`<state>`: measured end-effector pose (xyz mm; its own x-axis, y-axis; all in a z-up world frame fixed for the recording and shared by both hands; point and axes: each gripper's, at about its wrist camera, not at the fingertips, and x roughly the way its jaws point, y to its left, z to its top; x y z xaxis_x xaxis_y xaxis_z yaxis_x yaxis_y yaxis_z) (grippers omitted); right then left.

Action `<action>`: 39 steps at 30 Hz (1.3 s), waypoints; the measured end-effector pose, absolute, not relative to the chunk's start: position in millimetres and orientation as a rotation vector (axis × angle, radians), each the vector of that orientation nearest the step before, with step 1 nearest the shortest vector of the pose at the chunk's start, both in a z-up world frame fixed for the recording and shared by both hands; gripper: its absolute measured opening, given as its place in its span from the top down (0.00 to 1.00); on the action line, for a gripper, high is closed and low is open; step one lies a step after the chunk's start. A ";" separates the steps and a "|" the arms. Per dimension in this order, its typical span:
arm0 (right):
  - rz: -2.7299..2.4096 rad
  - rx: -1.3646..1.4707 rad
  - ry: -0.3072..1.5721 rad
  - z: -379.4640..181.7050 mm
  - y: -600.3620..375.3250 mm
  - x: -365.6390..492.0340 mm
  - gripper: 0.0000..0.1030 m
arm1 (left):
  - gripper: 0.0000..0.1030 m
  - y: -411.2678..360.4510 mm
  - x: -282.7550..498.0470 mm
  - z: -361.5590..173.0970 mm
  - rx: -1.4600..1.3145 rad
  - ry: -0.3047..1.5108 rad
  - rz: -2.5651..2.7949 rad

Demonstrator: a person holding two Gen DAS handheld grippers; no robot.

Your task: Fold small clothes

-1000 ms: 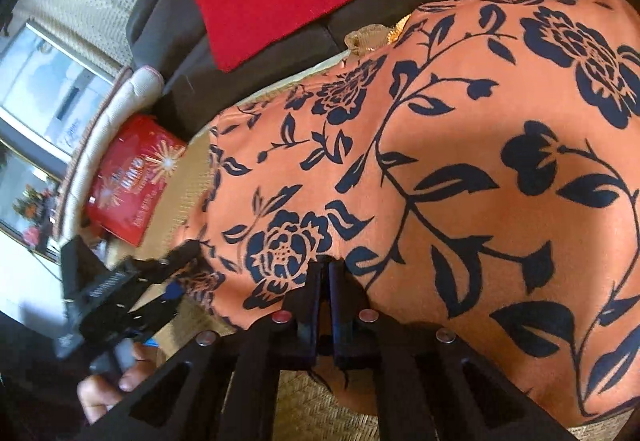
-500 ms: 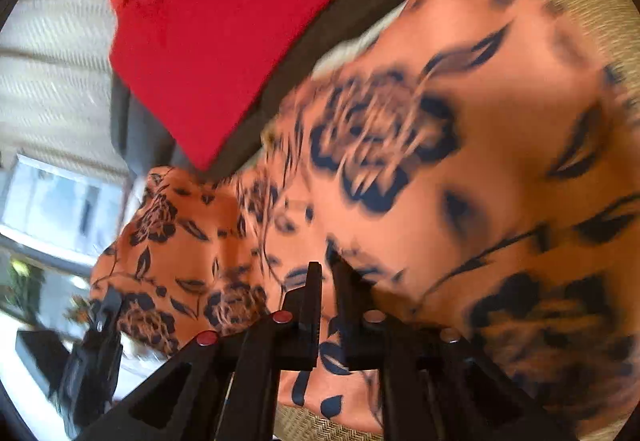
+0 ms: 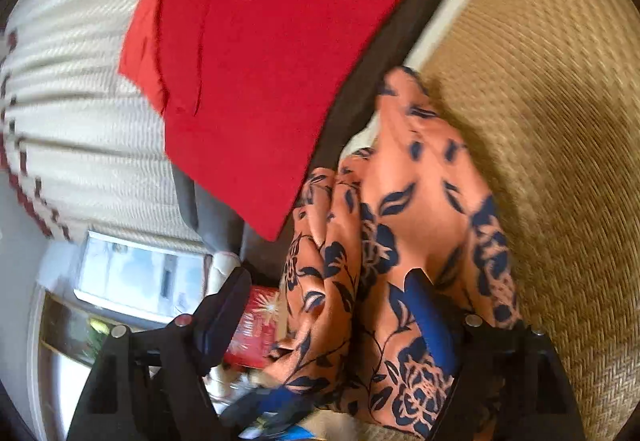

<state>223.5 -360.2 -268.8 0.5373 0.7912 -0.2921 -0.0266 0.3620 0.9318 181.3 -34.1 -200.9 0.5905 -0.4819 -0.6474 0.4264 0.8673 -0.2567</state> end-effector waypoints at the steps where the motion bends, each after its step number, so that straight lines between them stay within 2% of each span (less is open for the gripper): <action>1: 0.625 1.060 0.860 -267.5 -354.7 222.9 0.20 | 0.27 -20.8 176.8 -196.4 -0.096 0.734 -0.508; 4: 0.630 1.037 0.875 -266.9 -346.2 225.4 0.21 | 0.25 20.2 190.3 -199.3 -0.181 0.690 -0.414; 10: 0.593 0.934 0.904 -258.7 -299.8 253.0 0.25 | 0.26 66.7 223.1 -268.1 -0.326 0.841 -0.289; 11: 0.591 0.914 0.904 -258.2 -293.7 258.0 0.30 | 0.26 69.0 223.0 -275.5 -0.318 0.860 -0.301; 12: 0.590 0.896 0.909 -260.6 -277.5 265.9 0.49 | 0.26 69.6 224.0 -277.5 -0.312 0.871 -0.308; 14: 0.578 0.826 0.967 -263.6 -255.7 275.7 0.79 | 0.26 62.0 228.0 -275.0 -0.304 0.860 -0.332; 18: 0.494 0.690 0.883 -233.6 -241.6 261.2 0.88 | 0.26 49.4 228.5 -255.5 -0.247 0.783 -0.373; 22: 0.394 0.576 0.632 -173.6 -269.4 208.8 0.99 | 0.26 45.4 213.4 -235.4 -0.254 0.714 -0.422; 25: 0.311 0.544 0.596 -172.7 -303.2 181.7 0.99 | 0.25 20.6 214.7 -242.0 -0.187 0.750 -0.443; 26: 0.307 0.587 0.633 -183.6 -312.8 183.9 0.99 | 0.26 19.8 215.2 -241.7 -0.175 0.763 -0.437; 27: 0.324 0.676 0.689 -201.4 -322.5 190.8 0.93 | 0.26 17.5 217.3 -246.8 -0.174 0.780 -0.428; 29: 0.419 0.792 0.767 -224.9 -324.8 204.6 0.94 | 0.26 22.0 218.4 -249.1 -0.201 0.783 -0.436; 34: 0.548 0.788 0.846 -232.9 -299.6 230.1 0.93 | 0.26 68.1 218.3 -246.9 -0.272 0.756 -0.417; 39: 0.556 0.753 0.934 -241.0 -270.1 255.2 0.93 | 0.26 97.9 234.8 -273.0 -0.321 0.843 -0.367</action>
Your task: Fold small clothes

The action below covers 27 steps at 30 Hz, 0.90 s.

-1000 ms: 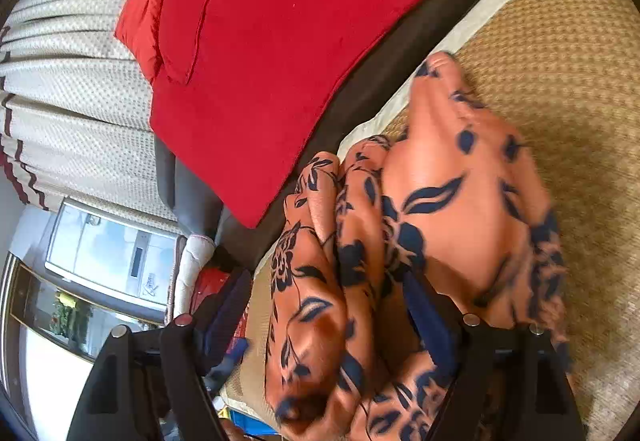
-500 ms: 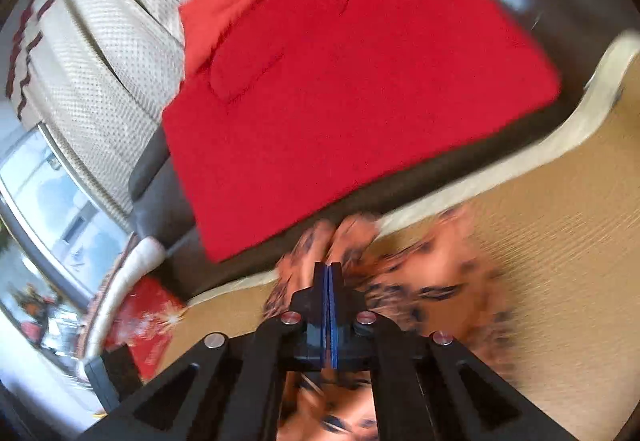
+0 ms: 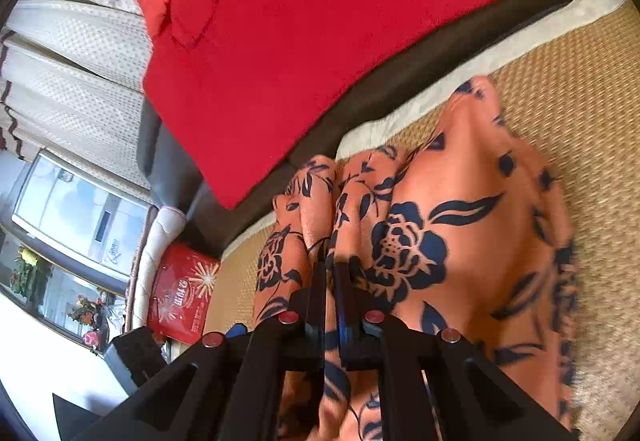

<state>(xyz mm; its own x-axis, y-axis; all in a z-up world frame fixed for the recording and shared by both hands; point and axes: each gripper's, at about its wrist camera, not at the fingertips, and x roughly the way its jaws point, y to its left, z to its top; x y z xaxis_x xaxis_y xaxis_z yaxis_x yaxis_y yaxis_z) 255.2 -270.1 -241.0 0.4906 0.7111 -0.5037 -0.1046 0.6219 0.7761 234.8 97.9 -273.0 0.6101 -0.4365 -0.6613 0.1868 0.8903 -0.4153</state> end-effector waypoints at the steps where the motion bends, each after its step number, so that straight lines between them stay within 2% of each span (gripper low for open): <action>1: 0.561 0.758 0.948 -242.8 -265.2 258.9 0.93 | 0.26 97.1 237.3 -277.0 -0.308 0.857 -0.368; 7: 0.653 0.878 0.917 -246.4 -253.0 263.4 0.92 | 0.25 85.2 245.1 -294.0 -0.297 0.918 -0.430; 8: 0.657 0.881 0.912 -244.9 -253.3 263.0 0.89 | 0.25 83.7 245.1 -296.0 -0.285 0.918 -0.437; 9: 0.653 0.878 0.907 -243.2 -258.1 261.0 0.82 | 0.25 81.3 244.4 -295.8 -0.264 0.914 -0.443; 10: 0.643 0.870 0.902 -242.8 -261.4 257.8 0.73 | 0.25 80.5 243.5 -296.3 -0.257 0.912 -0.448; 11: 0.631 0.861 0.899 -243.1 -264.7 254.5 0.38 | 0.25 78.7 243.9 -297.2 -0.254 0.914 -0.454; 12: 0.621 0.863 0.890 -244.1 -269.4 251.3 0.11 | 0.25 76.4 244.7 -298.7 -0.252 0.918 -0.460; 14: 0.581 0.888 0.806 -242.0 -281.4 243.7 0.11 | 0.25 72.0 245.5 -301.6 -0.251 0.924 -0.464; 17: 0.621 0.909 0.795 -241.5 -282.6 249.4 0.12 | 0.25 64.7 241.6 -301.2 -0.261 0.931 -0.468; 19: 0.623 0.898 0.814 -242.9 -275.2 255.4 0.13 | 0.25 63.2 243.0 -301.0 -0.261 0.931 -0.471; 23: 0.618 0.831 0.916 -256.8 -238.7 280.0 0.23 | 0.25 64.7 241.8 -300.1 -0.264 0.934 -0.477; 25: 0.606 0.777 0.934 -256.7 -217.3 288.5 0.25 | 0.25 66.1 242.0 -301.2 -0.266 0.939 -0.478; 26: 0.605 0.744 0.927 -253.1 -207.0 290.3 0.33 | 0.25 67.4 241.8 -301.2 -0.266 0.939 -0.477; 27: 0.612 0.720 0.928 -250.3 -201.5 294.1 0.52 | 0.25 68.5 241.7 -301.7 -0.266 0.939 -0.474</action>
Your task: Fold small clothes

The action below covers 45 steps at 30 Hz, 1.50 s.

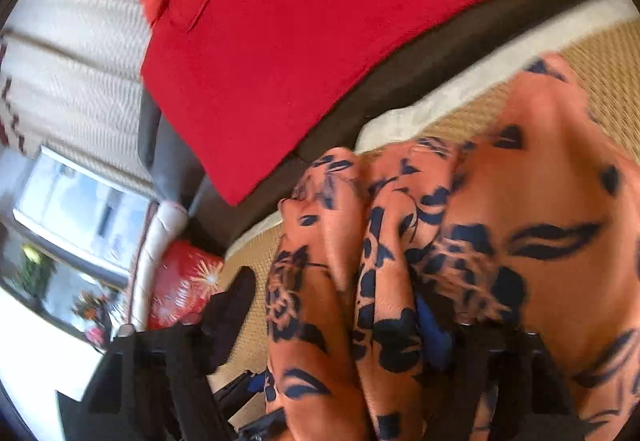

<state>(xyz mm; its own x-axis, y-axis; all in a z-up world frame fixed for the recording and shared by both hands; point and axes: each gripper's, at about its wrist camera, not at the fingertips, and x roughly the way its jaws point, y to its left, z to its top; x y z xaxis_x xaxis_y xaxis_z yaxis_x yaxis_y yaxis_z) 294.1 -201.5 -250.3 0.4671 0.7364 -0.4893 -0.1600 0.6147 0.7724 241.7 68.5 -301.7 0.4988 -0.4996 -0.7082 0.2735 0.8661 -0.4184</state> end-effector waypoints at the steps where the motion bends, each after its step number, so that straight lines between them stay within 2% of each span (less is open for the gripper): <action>1: 0.608 0.642 0.942 -243.9 -185.2 292.7 0.69 | 0.25 70.6 241.9 -300.2 -0.266 0.939 -0.472; 2: 0.599 0.568 0.955 -239.2 -171.4 289.9 0.79 | 0.25 71.7 242.3 -299.5 -0.265 0.940 -0.469; 3: 0.574 0.501 0.942 -233.4 -159.2 283.9 0.81 | 0.25 72.9 242.6 -298.2 -0.266 0.936 -0.466; 6: 0.510 0.353 0.853 -201.4 -136.0 262.8 0.85 | 0.25 75.6 238.7 -282.6 -0.273 0.878 -0.476; 11: 0.417 0.256 0.591 -139.4 -148.3 209.2 0.86 | 0.25 63.5 221.1 -242.8 -0.288 0.704 -0.563; 13: 0.362 0.292 0.585 -143.4 -176.3 203.8 0.86 | 0.25 48.1 222.0 -242.9 -0.253 0.701 -0.560; 15: 0.285 0.358 0.632 -164.4 -206.0 208.8 0.86 | 0.24 28.6 234.9 -262.1 -0.217 0.791 -0.533; 17: 0.260 0.427 0.826 -214.2 -230.0 231.8 0.86 | 0.24 14.0 247.6 -288.0 -0.190 0.907 -0.488; 18: 0.245 0.458 0.886 -230.0 -234.1 240.2 0.82 | 0.22 10.7 250.7 -296.3 -0.179 0.937 -0.471; 20: 0.238 0.573 0.988 -255.2 -244.9 251.0 0.80 | 0.22 12.5 254.0 -302.5 -0.238 0.963 -0.480; 21: 0.240 0.590 0.973 -249.7 -248.2 250.4 0.80 | 0.22 14.3 254.1 -300.6 -0.249 0.960 -0.477; 24: 0.229 0.551 0.763 -206.0 -255.2 235.8 0.80 | 0.22 16.3 250.0 -297.7 -0.219 0.933 -0.468; 25: 0.242 0.578 0.691 -194.9 -257.1 232.9 0.76 | 0.22 15.4 248.1 -296.8 -0.212 0.929 -0.465; 26: 0.259 0.601 0.676 -191.1 -256.8 233.5 0.60 | 0.22 14.5 246.3 -295.9 -0.201 0.922 -0.463; 27: 0.270 0.614 0.681 -190.3 -253.7 237.8 0.32 | 0.22 13.7 244.5 -294.5 -0.183 0.912 -0.461; 28: 0.263 0.604 0.685 -190.1 -245.5 244.3 0.27 | 0.22 13.6 243.3 -292.9 -0.174 0.905 -0.456; 29: 0.247 0.577 0.671 -190.0 -239.3 248.1 0.27 | 0.22 11.9 241.5 -291.2 -0.169 0.897 -0.453; 31: 0.270 0.533 0.669 -190.3 -224.9 259.1 0.29 | 0.22 8.0 240.8 -280.9 -0.158 0.863 -0.446; 32: 0.300 0.536 0.682 -193.9 -223.7 264.0 0.35 | 0.22 8.4 240.7 -276.4 -0.152 0.850 -0.444; 33: 0.330 0.543 0.711 -200.3 -216.6 274.7 0.49 | 0.22 8.2 239.4 -274.1 -0.132 0.841 -0.438; 35: 0.331 0.538 0.794 -220.4 -208.0 295.1 0.72 | 0.22 5.7 238.4 -275.7 -0.097 0.855 -0.425; 37: 0.293 0.534 0.914 -246.4 -201.8 317.7 0.75 | 0.22 1.9 239.0 -284.6 -0.080 0.891 -0.431; 38: 0.256 0.532 0.983 -261.6 -200.4 329.5 0.83 | 0.22 4.2 241.5 -289.1 -0.084 0.904 -0.439; 41: 0.253 0.628 0.998 -273.8 -212.3 334.8 0.85 | 0.22 14.8 239.3 -285.2 -0.106 0.903 -0.453; 43: 0.267 0.603 0.956 -259.4 -212.3 327.9 0.80 | 0.22 19.7 234.9 -275.9 -0.103 0.863 -0.456; 45: 0.290 0.575 0.929 -243.4 -209.8 316.3 0.79 | 0.22 24.6 227.9 -264.4 -0.102 0.832 -0.466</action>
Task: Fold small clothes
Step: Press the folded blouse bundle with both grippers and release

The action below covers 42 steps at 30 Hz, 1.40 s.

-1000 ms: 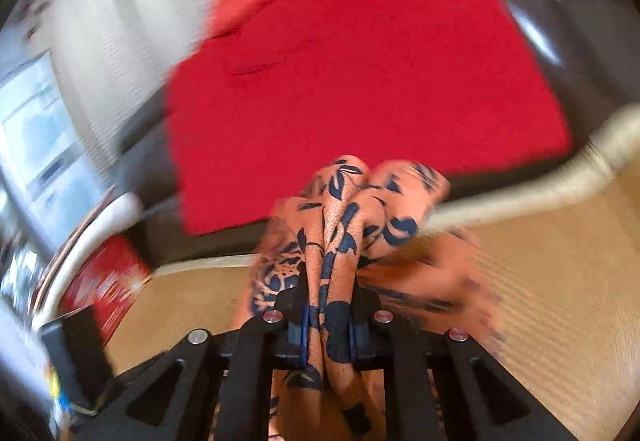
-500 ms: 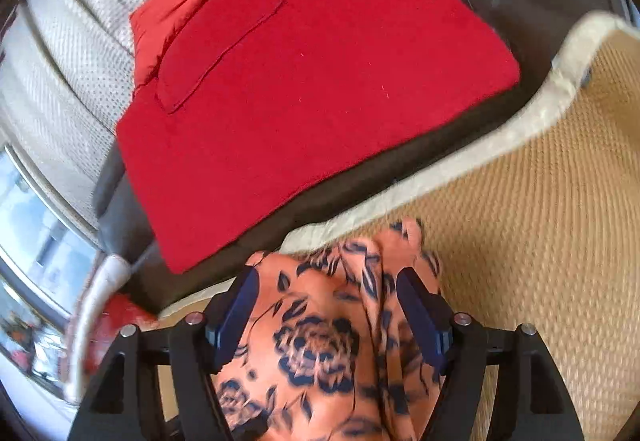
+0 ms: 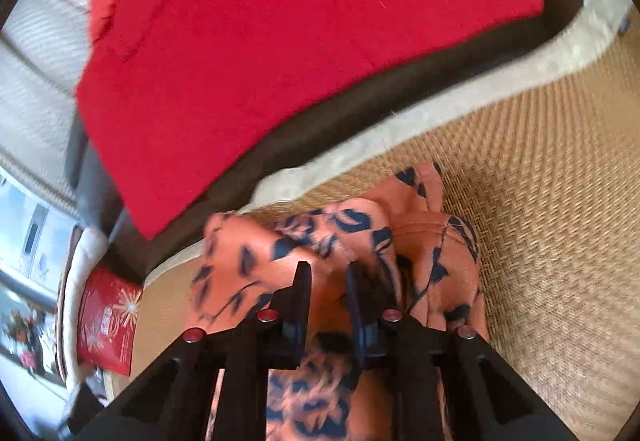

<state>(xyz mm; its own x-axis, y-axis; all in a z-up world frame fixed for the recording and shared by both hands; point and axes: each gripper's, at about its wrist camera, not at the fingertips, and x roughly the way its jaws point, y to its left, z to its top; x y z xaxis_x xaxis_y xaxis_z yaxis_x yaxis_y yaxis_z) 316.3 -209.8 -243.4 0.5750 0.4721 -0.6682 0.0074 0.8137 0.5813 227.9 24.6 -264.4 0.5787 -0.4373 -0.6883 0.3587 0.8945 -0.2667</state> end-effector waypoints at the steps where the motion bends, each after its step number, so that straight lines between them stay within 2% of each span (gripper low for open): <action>1: 0.301 0.575 0.926 -236.7 -210.3 306.2 0.79 | 0.22 26.7 227.1 -258.9 -0.101 0.824 -0.471; 10: 0.329 0.494 0.986 -227.4 -228.6 209.6 0.79 | 0.22 30.6 226.4 -267.2 -0.054 0.884 -0.474; 16: 0.297 0.486 1.075 -267.3 -217.7 207.7 0.80 | 0.21 18.1 234.3 -289.0 -0.008 0.953 -0.446; 22: 0.330 0.531 0.957 -236.2 -225.0 197.2 0.78 | 0.21 21.7 226.5 -269.4 -0.015 0.863 -0.458; 23: 0.325 0.551 0.930 -232.8 -228.9 194.4 0.75 | 0.21 22.3 225.2 -266.5 -0.022 0.845 -0.464; 25: 0.298 0.584 0.900 -229.2 -236.6 190.2 0.47 | 0.21 24.4 222.7 -259.5 -0.057 0.802 -0.481; 26: 0.274 0.602 0.886 -229.4 -240.5 189.7 0.21 | 0.21 25.2 221.9 -257.7 -0.067 0.791 -0.486; 28: 0.259 0.620 0.842 -225.3 -246.2 193.2 0.20 | 0.21 23.2 220.6 -256.9 -0.060 0.795 -0.486; 31: 0.289 0.664 0.842 -227.3 -247.9 208.4 0.23 | 0.21 20.1 222.2 -263.0 -0.040 0.825 -0.469; 33: 0.289 0.659 0.862 -229.7 -244.8 223.3 0.36 | 0.21 17.4 226.0 -267.2 -0.043 0.837 -0.470; 36: 0.263 0.638 0.922 -239.7 -242.3 246.0 0.44 | 0.21 13.4 230.6 -272.7 -0.019 0.855 -0.446; 37: 0.253 0.628 0.938 -243.9 -241.0 249.4 0.51 | 0.21 12.5 232.8 -276.3 -0.016 0.869 -0.443; 38: 0.242 0.612 0.976 -251.9 -237.4 257.3 0.72 | 0.21 12.9 235.0 -279.7 -0.031 0.880 -0.450; 42: 0.238 0.556 1.024 -256.4 -223.5 266.8 0.84 | 0.21 19.2 236.5 -274.9 -0.083 0.857 -0.452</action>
